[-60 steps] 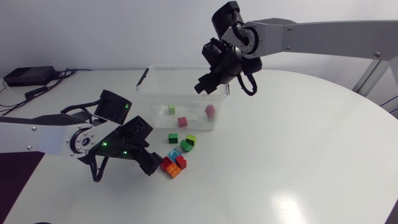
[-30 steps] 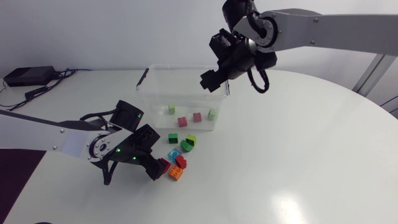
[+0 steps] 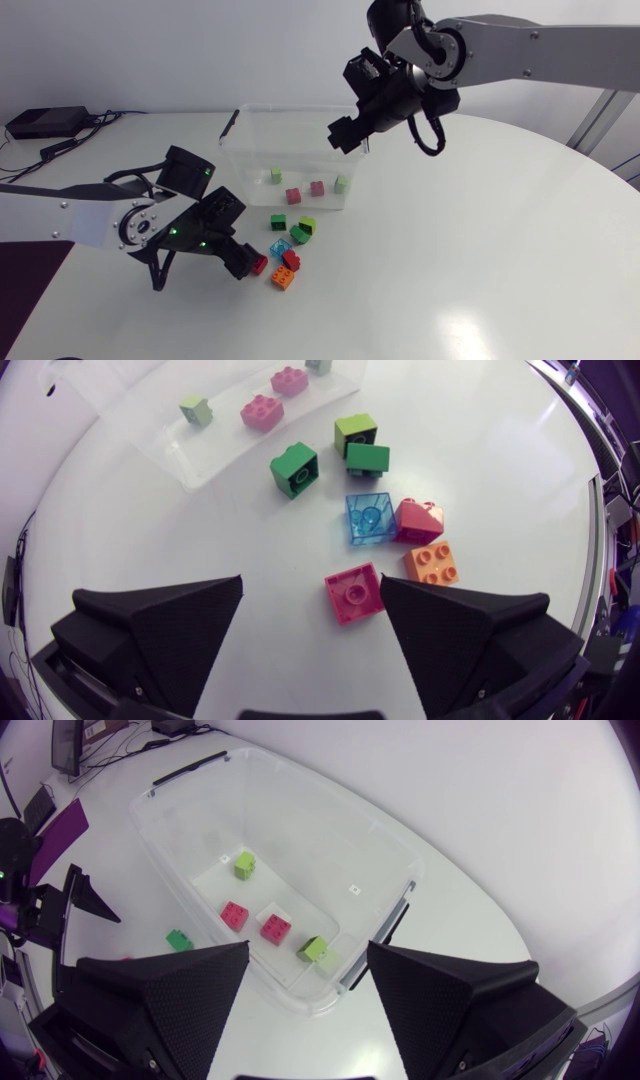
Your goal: Place the duplo bricks in the container
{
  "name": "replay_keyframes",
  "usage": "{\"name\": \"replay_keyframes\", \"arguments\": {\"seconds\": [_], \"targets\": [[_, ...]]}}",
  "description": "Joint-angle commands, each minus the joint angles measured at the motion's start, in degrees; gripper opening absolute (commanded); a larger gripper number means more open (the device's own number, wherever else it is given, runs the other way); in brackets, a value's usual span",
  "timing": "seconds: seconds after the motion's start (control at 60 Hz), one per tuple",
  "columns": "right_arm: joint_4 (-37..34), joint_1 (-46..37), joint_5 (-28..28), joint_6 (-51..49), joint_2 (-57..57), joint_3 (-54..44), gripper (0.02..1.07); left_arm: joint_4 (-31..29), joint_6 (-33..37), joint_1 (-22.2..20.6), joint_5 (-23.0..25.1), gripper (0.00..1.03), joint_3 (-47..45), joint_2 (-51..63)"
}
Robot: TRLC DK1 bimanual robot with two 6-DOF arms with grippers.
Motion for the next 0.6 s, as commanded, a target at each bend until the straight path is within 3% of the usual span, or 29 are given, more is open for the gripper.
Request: {"name": "replay_keyframes", "arguments": {"seconds": [0.0,0.133,0.483,0.583], "targets": [[0.22,0.58,0.33,-0.14,-2.07,-2.3,0.88,-1.4,-1.95,-0.73,0.99,0.96,1.0,-1.74],[0.31,0.67,0.33,-0.14,-3.13,-3.35,0.88,-1.14,-3.53,-3.27,0.9,0.96,0.21,0.89],[-0.3,5.41,-0.99,-1.02,-12.01,-13.72,0.89,-0.61,-4.85,-3.71,-1.21,0.91,2.84,7.48],[-0.04,8.23,-1.34,-1.37,-13.59,-17.42,0.89,-0.61,-4.94,-3.63,-1.56,0.78,3.81,9.59]]}}
